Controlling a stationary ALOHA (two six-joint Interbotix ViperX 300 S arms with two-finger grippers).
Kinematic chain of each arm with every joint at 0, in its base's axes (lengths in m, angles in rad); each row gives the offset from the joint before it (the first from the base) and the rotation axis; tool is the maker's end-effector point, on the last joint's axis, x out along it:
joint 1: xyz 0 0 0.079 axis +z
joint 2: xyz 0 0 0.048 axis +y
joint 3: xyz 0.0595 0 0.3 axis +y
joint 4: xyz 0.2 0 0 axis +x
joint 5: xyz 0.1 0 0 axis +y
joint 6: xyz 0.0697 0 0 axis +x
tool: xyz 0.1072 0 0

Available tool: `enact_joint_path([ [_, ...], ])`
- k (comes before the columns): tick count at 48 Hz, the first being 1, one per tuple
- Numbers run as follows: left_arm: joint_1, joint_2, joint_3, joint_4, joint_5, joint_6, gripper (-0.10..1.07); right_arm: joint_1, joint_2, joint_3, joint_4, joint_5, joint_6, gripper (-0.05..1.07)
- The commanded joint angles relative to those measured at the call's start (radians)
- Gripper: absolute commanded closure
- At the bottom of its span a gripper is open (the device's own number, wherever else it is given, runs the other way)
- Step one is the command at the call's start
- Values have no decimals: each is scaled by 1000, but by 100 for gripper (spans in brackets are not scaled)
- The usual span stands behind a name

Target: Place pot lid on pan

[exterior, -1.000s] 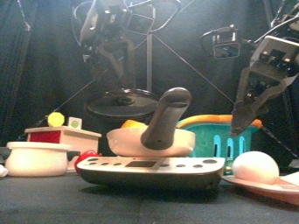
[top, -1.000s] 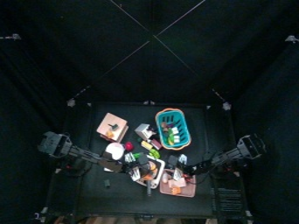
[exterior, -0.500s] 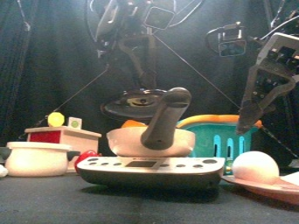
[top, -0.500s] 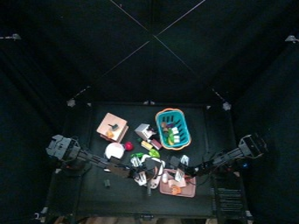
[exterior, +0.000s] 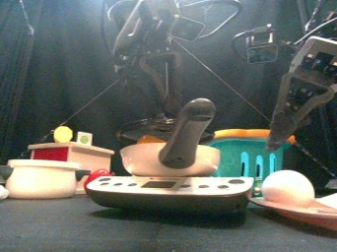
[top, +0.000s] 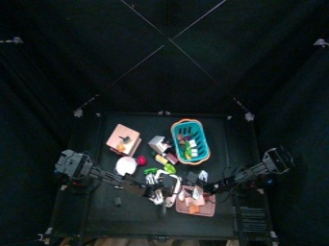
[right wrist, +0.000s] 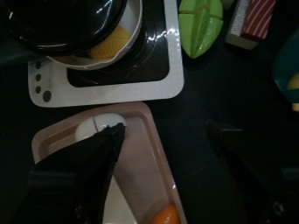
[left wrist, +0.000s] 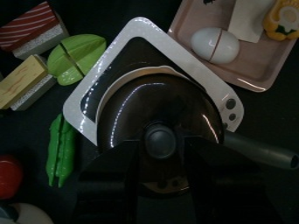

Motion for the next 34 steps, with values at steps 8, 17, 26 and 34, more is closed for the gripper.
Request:
enact_joint_path([
  [8, 5, -5, -35, 5, -5, 0, 38, 5, -29, -8, -2, 0, -2, -1],
  [17, 9, 2, -46, 8, -6, 0, 38, 3, -29, -8, -2, 0, -2, -1],
  [26, 21, 9, -46, 14, -5, 0, 38, 5, -29, -8, -2, 0, -3, -1],
  [34, 34, 17, -46, 15, -6, 0, 38, 3, -29, -8, -2, 0, -3, -1],
])
